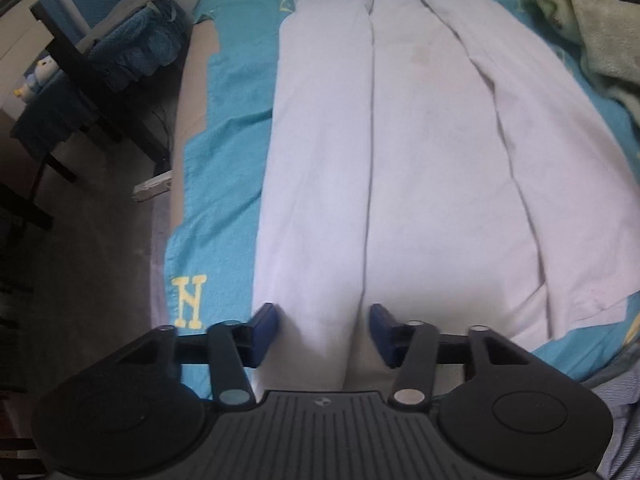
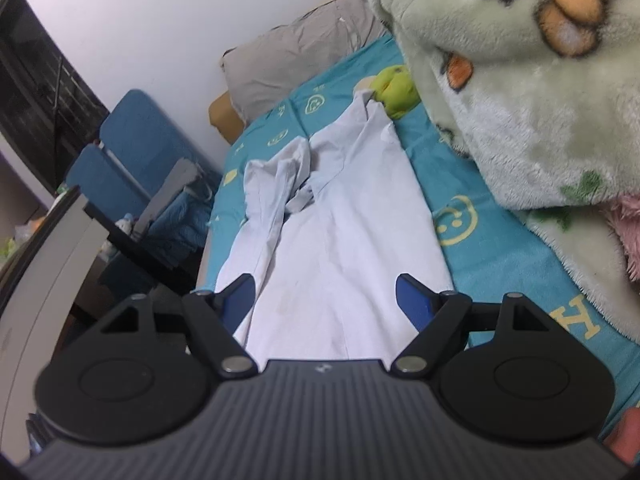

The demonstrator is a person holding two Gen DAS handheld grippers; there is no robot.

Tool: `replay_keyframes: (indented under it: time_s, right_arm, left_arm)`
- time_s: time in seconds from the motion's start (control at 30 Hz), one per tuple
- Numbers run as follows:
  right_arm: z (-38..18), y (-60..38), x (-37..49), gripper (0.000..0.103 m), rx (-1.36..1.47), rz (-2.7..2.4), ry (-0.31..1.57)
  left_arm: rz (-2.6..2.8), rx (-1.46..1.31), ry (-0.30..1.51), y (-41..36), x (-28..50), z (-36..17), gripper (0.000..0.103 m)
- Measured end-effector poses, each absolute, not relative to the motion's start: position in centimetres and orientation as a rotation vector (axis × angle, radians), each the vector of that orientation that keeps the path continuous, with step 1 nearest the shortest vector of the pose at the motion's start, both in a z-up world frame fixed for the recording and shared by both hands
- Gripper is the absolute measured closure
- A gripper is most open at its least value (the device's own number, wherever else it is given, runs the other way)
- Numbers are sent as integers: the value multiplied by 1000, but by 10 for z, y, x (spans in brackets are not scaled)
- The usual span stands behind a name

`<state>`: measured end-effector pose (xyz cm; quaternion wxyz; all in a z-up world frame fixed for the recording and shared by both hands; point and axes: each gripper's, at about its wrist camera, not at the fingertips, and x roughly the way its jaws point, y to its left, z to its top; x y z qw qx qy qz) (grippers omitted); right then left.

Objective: Fold clothes

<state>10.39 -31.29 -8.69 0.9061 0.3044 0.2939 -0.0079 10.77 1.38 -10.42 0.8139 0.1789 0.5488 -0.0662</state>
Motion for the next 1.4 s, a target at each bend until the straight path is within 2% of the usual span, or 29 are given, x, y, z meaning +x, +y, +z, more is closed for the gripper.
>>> replay_keyframes:
  time_s: [0.07,0.13,0.47,0.63,0.7,0.83,0.93,0.97,1.0,1.03,1.1,1.23,1.4]
  right_arm:
    - [-89,-309,106,23,612,-9,620]
    - [-93,-309,110,24,619,-4,637]
    - [-109,-319,123,23,733,17,679]
    - [-127,-309,153,23,840,196,756]
    - [-138,-294,171,29,869,255,806]
    - [-161,-254,207,30,869,350,905]
    - [-175,-229,224,40,850,397,951]
    - [-178,-223,227,56,846,416,959]
    - [-181,-217,230,82,840,431,967]
    - [-178,-213,231,92,808,424,966]
    - [-166,-214,225,97,744,377,909]
    - [-143,-224,212,97,623,274,835]
    - [-163,-229,211,94,565,198,910]
  left_arm:
    - [-139,368,1166,17,107,-103,95]
    - [-146,355,1129,17,104,-94,101]
    - [-416,298,855,-25,36,-11,102]
    - [-460,327,824,-38,18,-20,102]
    - [-465,309,838,-32,17,-29,102]
    - [-474,261,853,-15,16,-41,102]
    - [-477,207,857,-8,15,-39,102]
    - [-481,190,862,-8,15,-39,102]
    - [-488,176,867,-8,16,-39,102]
    - [-493,169,871,-9,16,-41,102]
    - [-507,157,882,-14,19,-47,102]
    - [-537,150,924,-29,26,-71,102]
    - [-519,193,958,-35,28,-95,100]
